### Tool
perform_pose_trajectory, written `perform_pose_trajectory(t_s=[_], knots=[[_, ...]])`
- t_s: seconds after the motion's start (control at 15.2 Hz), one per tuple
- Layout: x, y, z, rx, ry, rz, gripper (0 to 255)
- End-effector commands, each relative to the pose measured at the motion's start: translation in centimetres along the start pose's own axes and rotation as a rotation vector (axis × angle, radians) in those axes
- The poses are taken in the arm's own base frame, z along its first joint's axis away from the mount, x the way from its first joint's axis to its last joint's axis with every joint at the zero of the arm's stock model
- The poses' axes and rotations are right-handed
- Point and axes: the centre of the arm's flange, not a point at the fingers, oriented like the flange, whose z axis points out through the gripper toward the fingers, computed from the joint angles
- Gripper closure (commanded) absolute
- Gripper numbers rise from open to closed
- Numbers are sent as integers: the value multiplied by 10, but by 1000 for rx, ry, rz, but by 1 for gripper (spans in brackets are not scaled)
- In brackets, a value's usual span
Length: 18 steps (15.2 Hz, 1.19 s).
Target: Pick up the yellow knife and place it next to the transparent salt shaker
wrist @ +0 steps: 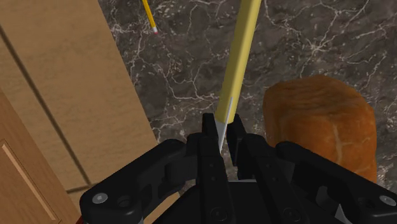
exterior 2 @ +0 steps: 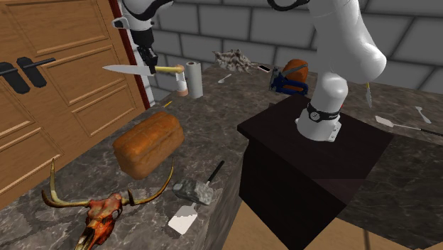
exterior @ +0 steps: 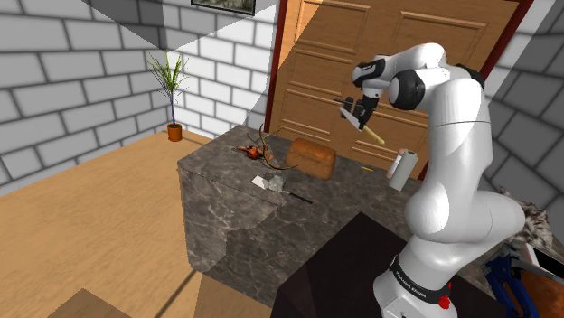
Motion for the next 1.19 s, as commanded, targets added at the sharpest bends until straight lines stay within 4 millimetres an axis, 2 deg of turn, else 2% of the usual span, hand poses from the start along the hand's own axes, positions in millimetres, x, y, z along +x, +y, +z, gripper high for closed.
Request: perform_pose_trajectory(t_s=[0.0,0.13,1.12], knots=[[-11,24,1,0,0,-1,255],[-18,46,3,0,0,-1,255],[-16,40,82,0,0,-1,255]])
